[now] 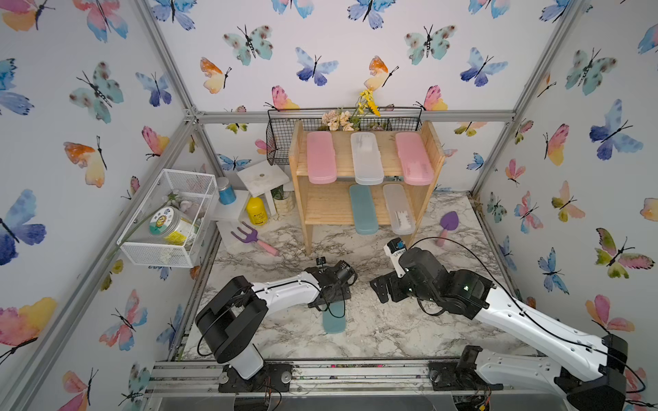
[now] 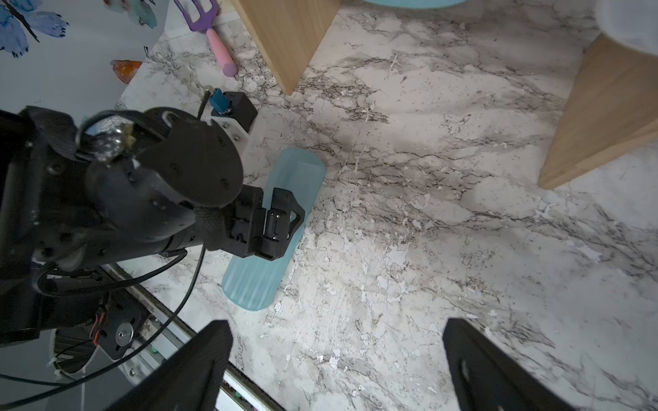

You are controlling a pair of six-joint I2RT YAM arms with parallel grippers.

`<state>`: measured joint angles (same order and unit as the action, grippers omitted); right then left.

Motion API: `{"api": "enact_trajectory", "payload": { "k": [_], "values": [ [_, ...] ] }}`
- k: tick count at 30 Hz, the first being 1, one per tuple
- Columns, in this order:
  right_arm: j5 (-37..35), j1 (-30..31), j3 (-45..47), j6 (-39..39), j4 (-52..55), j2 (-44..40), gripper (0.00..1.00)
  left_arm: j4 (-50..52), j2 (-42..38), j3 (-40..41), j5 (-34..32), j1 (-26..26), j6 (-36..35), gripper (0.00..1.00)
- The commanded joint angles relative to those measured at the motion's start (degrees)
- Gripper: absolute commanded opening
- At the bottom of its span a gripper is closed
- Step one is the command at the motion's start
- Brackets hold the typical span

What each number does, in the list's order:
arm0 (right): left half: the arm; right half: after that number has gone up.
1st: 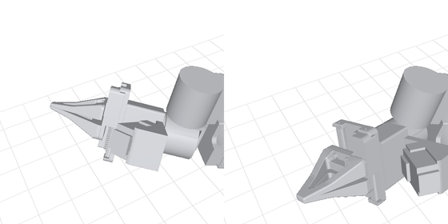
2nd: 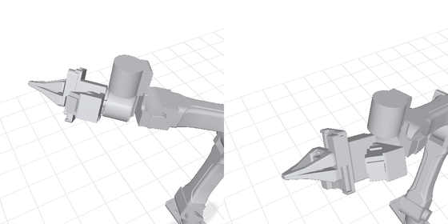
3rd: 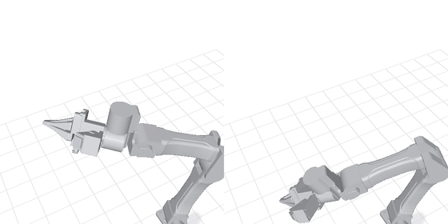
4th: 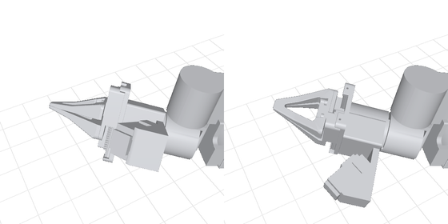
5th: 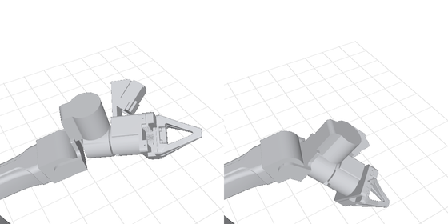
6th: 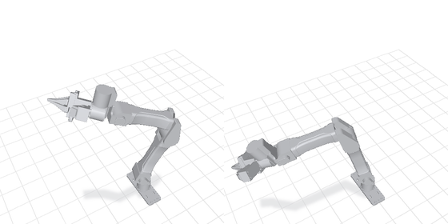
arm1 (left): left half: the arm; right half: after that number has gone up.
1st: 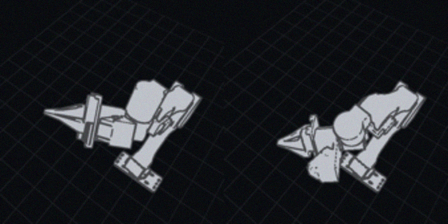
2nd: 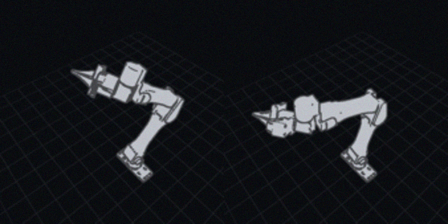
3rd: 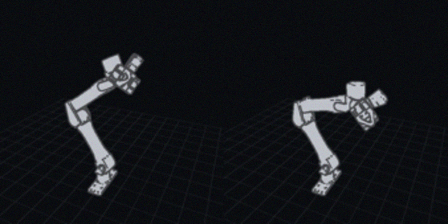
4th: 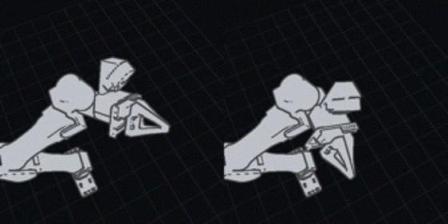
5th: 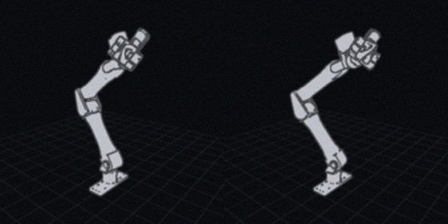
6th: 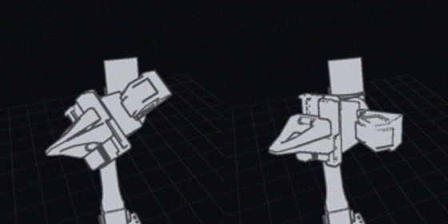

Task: Remove the pencil cases from the shelf
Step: Pick up the pencil case from the center of the board.

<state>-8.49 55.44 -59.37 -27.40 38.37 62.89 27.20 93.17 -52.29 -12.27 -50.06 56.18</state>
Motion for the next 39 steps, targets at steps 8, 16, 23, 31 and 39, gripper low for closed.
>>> {"api": "enact_trajectory", "payload": {
  "k": [8, 16, 23, 31, 39],
  "values": [
    [1.4, -0.3, 1.2, 0.9, -1.2, 1.1, 0.99, 3.4, 4.1, -3.1, 1.2, -1.7, -0.2, 0.99],
    [2.7, -0.3, 2.2, 0.6, -2.5, 1.2, 0.99, 6.8, 7.9, -5.6, -0.7, -2.9, -0.6, 0.99],
    [2.6, -0.4, 2.2, 0.4, -2.6, 0.6, 0.99, 8.0, 6.3, -4.5, -2.1, -3.2, -0.7, 0.79],
    [3.8, -2.7, 2.3, 1.1, -2.4, -4.2, 0.99, 4.8, -1.4, -3.1, -0.4, -3.2, -4.8, 0.75],
    [29.5, -17.0, -1.7, 5.7, -5.0, -10.6, 0.99, -24.4, -29.1, 10.0, 20.3, 1.3, -13.5, 0.73]
  ]
}}
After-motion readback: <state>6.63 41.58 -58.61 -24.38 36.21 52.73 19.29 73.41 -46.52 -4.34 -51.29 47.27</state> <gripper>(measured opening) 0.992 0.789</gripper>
